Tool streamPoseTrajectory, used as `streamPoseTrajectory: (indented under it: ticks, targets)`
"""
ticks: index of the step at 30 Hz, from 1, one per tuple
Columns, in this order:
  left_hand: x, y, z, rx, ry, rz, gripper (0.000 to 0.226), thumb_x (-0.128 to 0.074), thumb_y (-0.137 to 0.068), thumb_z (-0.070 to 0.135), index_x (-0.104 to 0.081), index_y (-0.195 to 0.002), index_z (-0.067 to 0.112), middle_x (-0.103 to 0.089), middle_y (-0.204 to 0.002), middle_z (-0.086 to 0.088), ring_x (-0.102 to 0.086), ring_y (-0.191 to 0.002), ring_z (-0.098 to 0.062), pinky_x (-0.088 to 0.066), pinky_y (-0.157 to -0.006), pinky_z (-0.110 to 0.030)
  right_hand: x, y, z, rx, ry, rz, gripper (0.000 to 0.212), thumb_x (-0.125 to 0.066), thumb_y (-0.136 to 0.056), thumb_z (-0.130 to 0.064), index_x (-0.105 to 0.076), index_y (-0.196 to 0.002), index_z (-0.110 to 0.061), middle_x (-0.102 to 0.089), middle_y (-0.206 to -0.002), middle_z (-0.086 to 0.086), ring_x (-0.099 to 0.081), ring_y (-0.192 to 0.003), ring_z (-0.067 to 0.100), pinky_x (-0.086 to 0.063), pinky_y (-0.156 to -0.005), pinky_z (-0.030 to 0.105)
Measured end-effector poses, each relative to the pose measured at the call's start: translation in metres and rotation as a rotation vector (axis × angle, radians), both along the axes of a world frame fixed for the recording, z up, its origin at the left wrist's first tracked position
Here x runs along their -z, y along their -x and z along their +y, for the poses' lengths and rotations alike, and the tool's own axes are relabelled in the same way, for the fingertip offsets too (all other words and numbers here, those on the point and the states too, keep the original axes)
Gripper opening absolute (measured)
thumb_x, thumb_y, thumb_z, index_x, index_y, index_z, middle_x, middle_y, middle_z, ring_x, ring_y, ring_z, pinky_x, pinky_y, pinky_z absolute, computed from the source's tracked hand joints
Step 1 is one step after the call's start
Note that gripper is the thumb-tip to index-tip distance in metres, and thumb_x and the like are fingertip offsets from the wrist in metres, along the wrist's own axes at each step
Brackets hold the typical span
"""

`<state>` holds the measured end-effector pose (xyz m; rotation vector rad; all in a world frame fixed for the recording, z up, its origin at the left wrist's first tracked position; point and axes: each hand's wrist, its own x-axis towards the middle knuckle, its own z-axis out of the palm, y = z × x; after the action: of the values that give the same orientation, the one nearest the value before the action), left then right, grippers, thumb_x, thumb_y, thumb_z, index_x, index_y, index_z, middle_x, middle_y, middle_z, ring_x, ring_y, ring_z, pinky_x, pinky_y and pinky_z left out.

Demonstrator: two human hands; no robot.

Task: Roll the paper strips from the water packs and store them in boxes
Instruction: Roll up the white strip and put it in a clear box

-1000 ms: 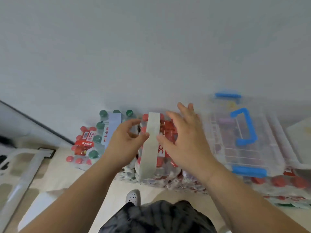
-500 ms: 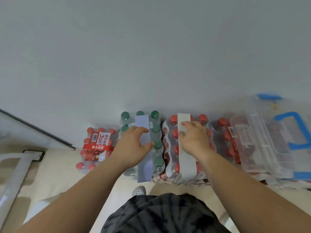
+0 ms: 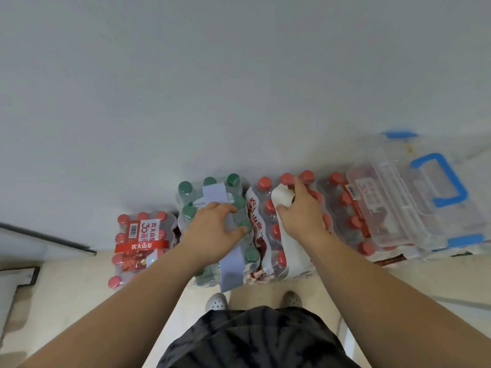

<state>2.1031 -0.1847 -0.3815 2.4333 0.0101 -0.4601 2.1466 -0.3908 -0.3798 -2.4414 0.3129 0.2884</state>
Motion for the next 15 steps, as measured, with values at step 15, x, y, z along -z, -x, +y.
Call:
streamPoseTrajectory:
  ticks: [15]
  targets:
    - [-0.060,0.019,-0.061,-0.481,0.941,0.248,0.011,-0.067,-0.088,0.014,-0.077,-0.089,0.008,-0.074,-0.098,-0.023,-0.069,-0.092,-0.041,-0.054,-0.089,-0.055,-0.072,0.089,-0.024,-0.260,-0.495,-0.168,0.091,-0.078,-0.087,-0.010,-0.031,-0.131,-0.075,-0.057,-0.106,-0.036,-0.064,-0.101,0.000,-0.053,-0.081,0.015]
